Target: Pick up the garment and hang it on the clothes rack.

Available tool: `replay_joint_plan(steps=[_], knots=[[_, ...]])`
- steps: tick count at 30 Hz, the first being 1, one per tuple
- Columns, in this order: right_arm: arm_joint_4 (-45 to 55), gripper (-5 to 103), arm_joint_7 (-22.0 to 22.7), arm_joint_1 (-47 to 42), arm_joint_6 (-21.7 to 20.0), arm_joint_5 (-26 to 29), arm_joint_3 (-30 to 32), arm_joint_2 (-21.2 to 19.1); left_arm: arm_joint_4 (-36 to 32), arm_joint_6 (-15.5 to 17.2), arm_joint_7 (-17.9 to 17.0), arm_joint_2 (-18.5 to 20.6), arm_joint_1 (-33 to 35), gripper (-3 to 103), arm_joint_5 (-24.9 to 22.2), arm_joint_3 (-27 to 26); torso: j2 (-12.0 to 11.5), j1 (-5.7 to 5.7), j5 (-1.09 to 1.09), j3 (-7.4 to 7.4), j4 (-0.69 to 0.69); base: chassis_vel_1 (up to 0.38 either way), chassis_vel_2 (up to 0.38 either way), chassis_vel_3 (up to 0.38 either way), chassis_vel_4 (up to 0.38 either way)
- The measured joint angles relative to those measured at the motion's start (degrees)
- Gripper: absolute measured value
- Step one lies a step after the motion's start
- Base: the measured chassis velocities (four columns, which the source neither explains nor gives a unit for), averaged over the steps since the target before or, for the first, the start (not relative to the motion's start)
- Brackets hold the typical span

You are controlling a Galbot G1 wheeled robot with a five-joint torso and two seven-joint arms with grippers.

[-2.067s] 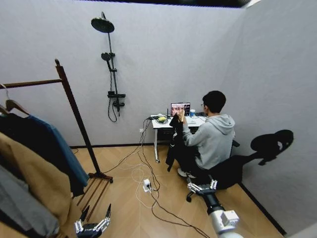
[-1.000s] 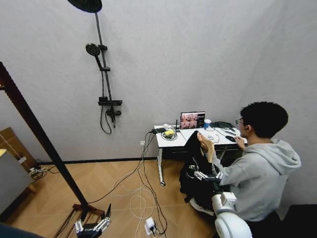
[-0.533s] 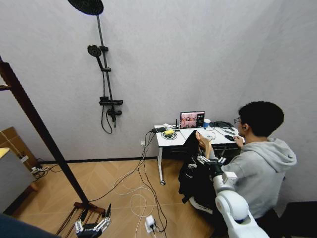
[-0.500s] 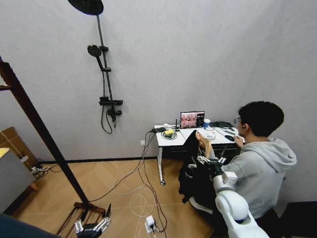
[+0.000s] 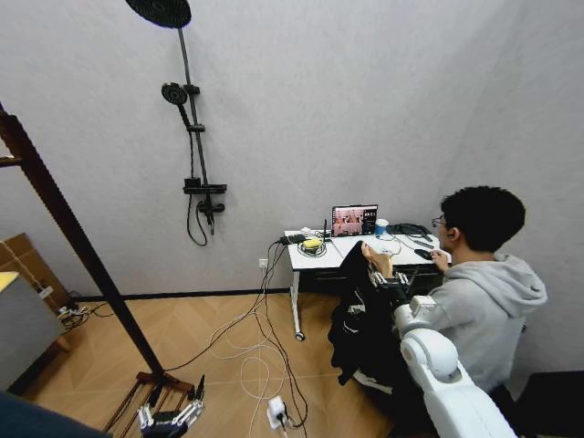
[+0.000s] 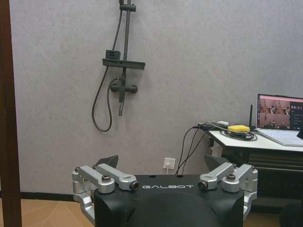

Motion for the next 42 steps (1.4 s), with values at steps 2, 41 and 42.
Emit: replay_joint_plan(steps=[2, 41, 42], knots=[[0.03, 31, -0.07, 0.02, 0.11, 0.11, -0.17, -0.28, 0.00, 0.00, 0.00, 0.00, 0.00, 100, 0.00, 0.00, 0.00, 0.00, 0.00, 0.00, 0.00, 0.000, 0.000, 0.000, 0.000], [10.63, 10, 0.41, 4.98, -2.52, 8.99, -10.54, -7.26, 0.00, 0.00, 0.00, 0.00, 0.00, 100, 0.00, 0.00, 0.00, 0.00, 0.00, 0.00, 0.01, 0.051, 0.054, 0.053, 0.053], [11.16, 10, 0.88, 5.21, -3.22, 9.15, -11.20, -7.26, 0.00, 0.00, 0.00, 0.00, 0.00, 100, 0.00, 0.00, 0.00, 0.00, 0.00, 0.00, 0.01, 0.121, 0.125, 0.119, 0.095]])
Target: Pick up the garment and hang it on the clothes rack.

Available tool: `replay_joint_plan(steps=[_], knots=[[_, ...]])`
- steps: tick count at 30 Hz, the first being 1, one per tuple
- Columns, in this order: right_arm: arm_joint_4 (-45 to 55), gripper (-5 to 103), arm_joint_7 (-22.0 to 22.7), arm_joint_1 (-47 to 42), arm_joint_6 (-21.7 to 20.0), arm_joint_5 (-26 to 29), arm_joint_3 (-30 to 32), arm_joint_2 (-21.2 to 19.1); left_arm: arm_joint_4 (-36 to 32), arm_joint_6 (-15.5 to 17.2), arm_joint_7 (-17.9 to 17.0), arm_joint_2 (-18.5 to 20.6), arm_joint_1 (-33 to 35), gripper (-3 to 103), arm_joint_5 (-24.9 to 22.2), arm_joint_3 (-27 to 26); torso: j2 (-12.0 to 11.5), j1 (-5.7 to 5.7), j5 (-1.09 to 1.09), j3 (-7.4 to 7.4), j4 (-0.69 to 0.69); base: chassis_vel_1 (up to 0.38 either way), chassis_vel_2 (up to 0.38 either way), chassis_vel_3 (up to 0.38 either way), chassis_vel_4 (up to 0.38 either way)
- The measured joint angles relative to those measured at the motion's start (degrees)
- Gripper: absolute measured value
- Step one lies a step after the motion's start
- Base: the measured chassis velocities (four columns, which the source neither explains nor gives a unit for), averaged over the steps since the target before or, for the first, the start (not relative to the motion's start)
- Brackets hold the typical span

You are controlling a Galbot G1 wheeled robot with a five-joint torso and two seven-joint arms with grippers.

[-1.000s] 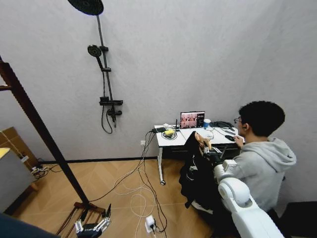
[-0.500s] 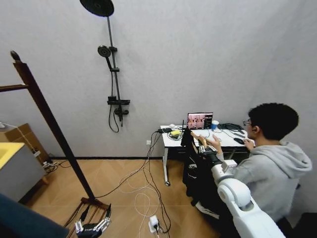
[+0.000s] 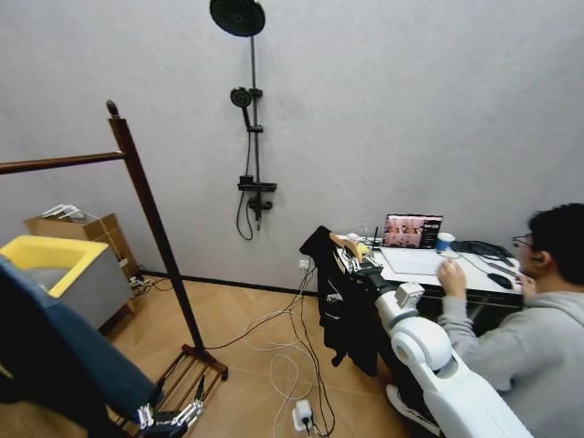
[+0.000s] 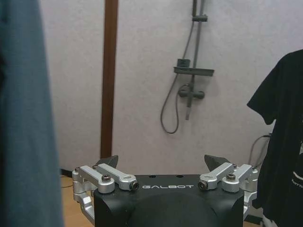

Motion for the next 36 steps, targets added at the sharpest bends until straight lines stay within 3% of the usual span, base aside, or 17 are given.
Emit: replay_joint_plan(steps=[12, 36], knots=[[1.94, 10, 0.74, 0.09, -2.32, 0.24, -1.47, 0.34, 0.00, 0.00, 0.00, 0.00, 0.00, 100, 0.00, 0.00, 0.00, -0.01, 0.00, 0.00, -0.01, 0.129, 0.120, 0.127, 0.128], [1.21, 10, -0.09, -0.01, -1.52, 1.01, -0.59, 0.27, 0.00, 0.00, 0.00, 0.00, 0.00, 100, 0.00, 0.00, 0.00, 0.00, 0.01, 0.00, -0.01, 0.126, 0.124, 0.126, 0.124]])
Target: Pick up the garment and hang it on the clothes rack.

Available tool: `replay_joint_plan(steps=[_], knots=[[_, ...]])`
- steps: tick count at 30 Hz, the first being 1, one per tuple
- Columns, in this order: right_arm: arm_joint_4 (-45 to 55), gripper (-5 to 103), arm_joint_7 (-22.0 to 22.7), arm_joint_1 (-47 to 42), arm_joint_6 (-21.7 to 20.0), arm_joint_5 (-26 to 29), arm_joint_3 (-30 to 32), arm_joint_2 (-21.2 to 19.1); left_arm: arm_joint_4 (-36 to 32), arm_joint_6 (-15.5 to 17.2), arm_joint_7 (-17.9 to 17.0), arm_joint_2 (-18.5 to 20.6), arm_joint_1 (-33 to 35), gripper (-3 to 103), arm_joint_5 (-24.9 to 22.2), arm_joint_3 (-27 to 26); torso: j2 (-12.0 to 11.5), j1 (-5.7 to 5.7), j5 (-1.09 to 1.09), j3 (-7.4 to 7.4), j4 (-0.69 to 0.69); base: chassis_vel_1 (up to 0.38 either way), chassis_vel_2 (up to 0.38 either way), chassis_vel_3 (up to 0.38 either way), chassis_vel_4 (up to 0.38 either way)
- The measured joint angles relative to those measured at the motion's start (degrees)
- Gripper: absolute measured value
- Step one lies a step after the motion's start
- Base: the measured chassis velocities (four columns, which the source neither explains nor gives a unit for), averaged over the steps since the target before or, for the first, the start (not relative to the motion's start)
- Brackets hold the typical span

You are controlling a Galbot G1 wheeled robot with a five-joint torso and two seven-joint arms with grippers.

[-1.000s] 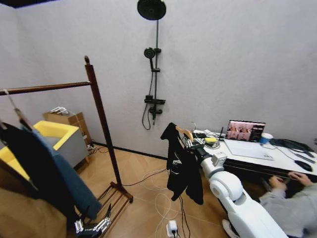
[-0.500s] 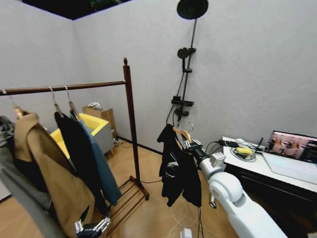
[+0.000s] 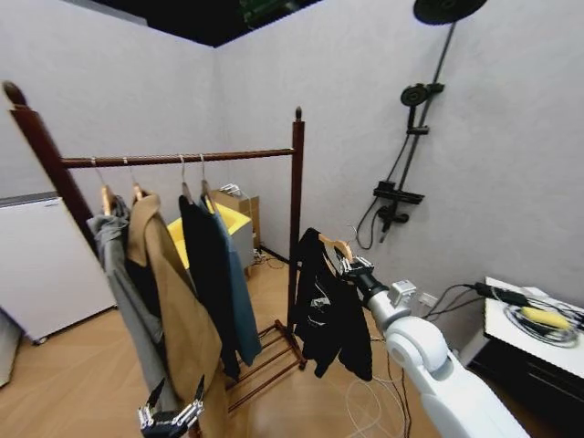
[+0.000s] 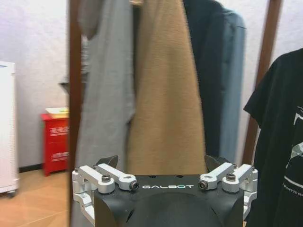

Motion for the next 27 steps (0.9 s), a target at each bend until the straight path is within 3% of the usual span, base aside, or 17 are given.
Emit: replay_joint_plan(steps=[15, 27], knots=[[-1.90, 10, 0.01, 2.98, 0.58, 1.17, -0.24, -1.11, 0.00, 0.00, 0.00, 0.00, 0.00, 100, 0.00, 0.00, 0.00, 0.00, 0.00, 0.00, 0.02, 0.116, 0.112, 0.117, 0.117], [-5.39, 10, -0.20, 10.09, 0.62, 2.73, -3.65, -2.38, 0.00, 0.00, 0.00, 0.00, 0.00, 100, 0.00, 0.00, 0.01, -0.01, -0.01, -0.01, 0.00, -0.018, 0.020, 0.018, -0.004]])
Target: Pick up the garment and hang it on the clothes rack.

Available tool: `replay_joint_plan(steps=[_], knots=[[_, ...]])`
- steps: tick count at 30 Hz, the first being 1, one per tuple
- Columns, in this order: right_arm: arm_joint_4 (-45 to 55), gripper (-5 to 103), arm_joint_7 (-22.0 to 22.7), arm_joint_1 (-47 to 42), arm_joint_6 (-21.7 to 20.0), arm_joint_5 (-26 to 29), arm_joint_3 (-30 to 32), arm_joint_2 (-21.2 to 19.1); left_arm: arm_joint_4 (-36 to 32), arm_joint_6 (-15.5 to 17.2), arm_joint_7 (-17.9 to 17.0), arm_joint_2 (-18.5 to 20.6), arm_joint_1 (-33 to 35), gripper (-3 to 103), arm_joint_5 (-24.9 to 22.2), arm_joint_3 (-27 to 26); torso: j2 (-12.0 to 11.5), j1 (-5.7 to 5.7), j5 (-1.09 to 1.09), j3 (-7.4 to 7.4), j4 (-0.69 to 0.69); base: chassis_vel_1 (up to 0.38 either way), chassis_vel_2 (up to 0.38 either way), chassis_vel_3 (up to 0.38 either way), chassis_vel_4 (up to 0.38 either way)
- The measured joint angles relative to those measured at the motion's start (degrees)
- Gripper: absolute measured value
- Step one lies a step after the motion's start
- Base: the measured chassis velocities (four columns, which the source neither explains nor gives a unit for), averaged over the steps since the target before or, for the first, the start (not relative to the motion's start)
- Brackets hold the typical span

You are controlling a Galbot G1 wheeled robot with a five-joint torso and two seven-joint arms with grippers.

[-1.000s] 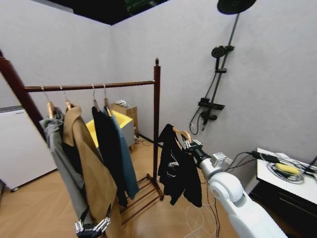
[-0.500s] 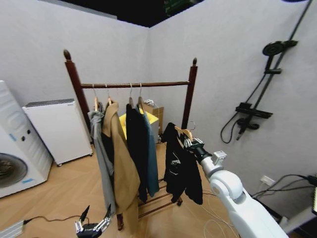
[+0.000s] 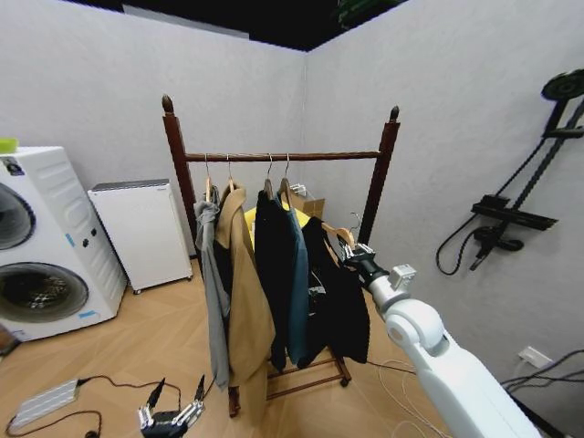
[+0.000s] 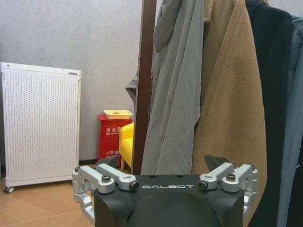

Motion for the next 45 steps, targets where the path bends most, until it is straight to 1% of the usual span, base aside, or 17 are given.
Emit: replay_joint_plan(steps=[8, 13, 14, 15, 16, 17, 20, 24, 27, 28, 31, 32, 36, 37, 40, 41, 45], knots=[[0.07, 10, -0.04, 1.49, -0.20, 0.64, -0.66, -0.55, 0.00, 0.00, 0.00, 0.00, 0.00, 100, 0.00, 0.00, -0.01, 0.02, 0.01, 0.01, 0.00, -0.104, 0.105, 0.111, -0.107], [2.06, 10, 0.50, 1.46, -1.84, 1.91, -0.58, -1.19, 0.00, 0.00, 0.00, 0.00, 0.00, 100, 0.00, 0.00, -0.03, 0.06, 0.00, 0.02, 0.00, -0.079, 0.071, 0.070, -0.077], [2.57, 10, 1.20, 2.23, -2.49, 2.96, -0.60, -1.60, 0.00, 0.00, 0.00, 0.01, -0.01, 100, 0.00, 0.00, -0.02, 0.05, 0.01, 0.02, -0.01, 0.000, 0.000, 0.000, 0.000], [3.21, 10, 1.70, 6.73, -5.19, 7.96, -1.74, -4.13, 0.00, 0.00, 0.00, 0.00, 0.00, 100, 0.00, 0.00, 0.00, -0.02, 0.00, 0.00, 0.00, 0.000, 0.000, 0.000, 0.000], [3.02, 10, 1.82, 8.88, -6.19, 10.75, -2.50, -5.23, 0.00, 0.00, 0.00, 0.01, 0.00, 100, 0.00, 0.00, 0.01, -0.02, 0.00, -0.01, -0.02, 0.000, 0.000, 0.000, 0.000], [3.02, 10, 1.82, 8.88, -6.19, 10.75, -2.50, -5.23, 0.00, 0.00, 0.00, 0.01, 0.00, 100, 0.00, 0.00, 0.01, -0.02, 0.00, -0.01, -0.02, 0.000, 0.000, 0.000, 0.000], [-0.28, 10, 1.29, 15.58, -7.92, 16.09, -4.98, -8.25, 0.00, 0.00, 0.00, 0.00, 0.00, 100, 0.00, 0.00, 0.01, -0.02, 0.01, 0.00, 0.01, 0.000, 0.000, 0.000, 0.000], [-2.47, 10, 0.24, 19.93, -9.10, 17.98, -6.47, -9.70, 0.00, 0.00, 0.00, 0.00, 0.00, 100, 0.00, 0.00, 0.00, 0.00, 0.01, 0.00, 0.00, 0.000, 0.000, 0.000, 0.000], [-6.77, 10, -1.31, 30.13, -11.19, 21.51, -11.43, -11.46, 0.00, 0.00, 0.00, 0.00, 0.00, 100, 0.00, 0.00, 0.00, 0.01, -0.01, 0.00, -0.01, 0.000, 0.000, 0.000, 0.000], [-6.77, 10, -1.31, 30.13, -11.19, 21.51, -11.43, -11.46, 0.00, 0.00, 0.00, 0.00, 0.00, 100, 0.00, 0.00, 0.00, 0.01, -0.01, 0.00, -0.01, 0.000, 0.000, 0.000, 0.000], [-10.63, 10, -1.32, 36.99, -12.20, 24.46, -16.20, -11.05, 0.00, 0.00, 0.00, 0.00, 0.00, 100, 0.00, 0.00, 0.00, 0.01, 0.00, 0.00, 0.00, 0.000, 0.000, 0.000, 0.000], [-10.63, 10, -1.32, 36.99, -12.20, 24.46, -16.20, -11.05, 0.00, 0.00, 0.00, 0.00, 0.00, 100, 0.00, 0.00, 0.00, 0.01, 0.00, 0.00, 0.00, 0.000, 0.000, 0.000, 0.000], [-16.35, 10, -1.38, 44.99, -13.32, 27.68, -22.52, -8.24, 0.00, 0.00, 0.00, 0.01, -0.01, 100, 0.00, 0.00, 0.00, 0.01, 0.00, 0.00, 0.00, 0.000, 0.000, 0.000, 0.000], [-16.35, 10, -1.38, 44.99, -13.32, 27.68, -22.52, -8.24, 0.00, 0.00, 0.00, 0.01, -0.01, 100, 0.00, 0.00, 0.00, 0.01, 0.00, 0.00, 0.00, 0.000, 0.000, 0.000, 0.000], [-22.42, 10, -1.46, 51.56, -14.01, 28.11, -27.85, -5.02, 0.00, 0.00, 0.00, 0.00, 0.00, 100, 0.00, -0.01, -0.01, 0.01, -0.01, 0.01, 0.02, 0.000, 0.000, 0.000, 0.000], [-22.42, 10, -1.46, 51.56, -14.01, 28.11, -27.85, -5.02, 0.00, 0.00, 0.00, 0.00, 0.00, 100, 0.00, -0.01, -0.01, 0.01, -0.01, 0.01, 0.02, 0.000, 0.000, 0.000, 0.000], [-27.09, 10, -1.80, 55.00, -14.54, 25.84, -31.14, -2.89, 0.00, 0.00, 0.00, 0.00, 0.00, 100, 0.00, 0.00, -0.01, 0.01, -0.01, 0.01, 0.00, 0.000, 0.000, 0.000, 0.000]])
